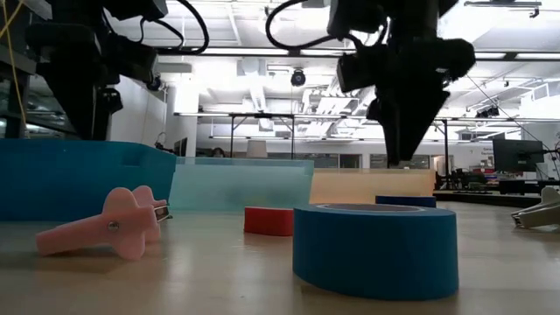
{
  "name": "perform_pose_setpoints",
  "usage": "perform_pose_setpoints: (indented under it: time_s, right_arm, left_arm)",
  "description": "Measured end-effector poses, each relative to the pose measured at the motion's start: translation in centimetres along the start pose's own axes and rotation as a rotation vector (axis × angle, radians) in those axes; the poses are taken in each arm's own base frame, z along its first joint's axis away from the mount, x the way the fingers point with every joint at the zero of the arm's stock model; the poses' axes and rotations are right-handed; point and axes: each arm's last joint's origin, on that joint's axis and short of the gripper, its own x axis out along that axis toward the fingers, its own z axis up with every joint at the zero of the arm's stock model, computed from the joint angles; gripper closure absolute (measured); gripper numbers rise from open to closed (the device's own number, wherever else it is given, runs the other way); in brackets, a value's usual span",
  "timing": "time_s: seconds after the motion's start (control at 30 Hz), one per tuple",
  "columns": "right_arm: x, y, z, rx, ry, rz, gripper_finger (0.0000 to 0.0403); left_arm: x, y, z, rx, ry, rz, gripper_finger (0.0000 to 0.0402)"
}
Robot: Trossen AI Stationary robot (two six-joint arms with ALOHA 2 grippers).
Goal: Pick and place Stapler, Stapler remover, tape
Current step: Put the blue tape in the orange bin
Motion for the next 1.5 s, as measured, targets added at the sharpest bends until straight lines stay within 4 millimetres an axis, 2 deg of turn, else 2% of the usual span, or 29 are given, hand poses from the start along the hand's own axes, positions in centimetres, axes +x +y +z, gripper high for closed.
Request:
perform_pose_setpoints:
  time_s: [0.23, 0.43, 0.7, 1.03, 1.23, 1.5]
  right_arm:
    - [2.7, -0.1, -1.3, 0.067, -0.035, 0.001, 0.0199]
    - [4.2, -0.5, -2.3, 0.129, -0.046, -0.034, 0.0214]
    - [4.8, -0.6, -2.8, 0.19, -0.05, -0.032, 0.0275]
    - [4.8, -0.6, -2.6, 0.247, -0.081, -0.028, 0.0373]
    - [3.9, -0.7, -2.6, 0.302, -0.099, 0.014, 0.0376]
    - [-0.3, -2.9, -2.5, 0.401, -0.25, 0.039, 0.0376]
  left_arm:
    - [0.0, 0.0, 0.1, 0.02, -0.007, -0.003, 0.0113]
    - [0.0, 0.0, 0.1, 0.027, -0.007, -0.004, 0.0113]
    - [0.0, 0.0, 0.1, 0.027, -0.007, -0.004, 0.0113]
    - [0.0, 0.0, 0.1, 0.027, -0.007, -0.005, 0.0113]
    - [0.0, 0.0, 0.1, 0.027, -0.005, -0.009, 0.0113]
    - [0.0, -0.1, 0.1, 0.016, -0.005, -0.01, 0.0113]
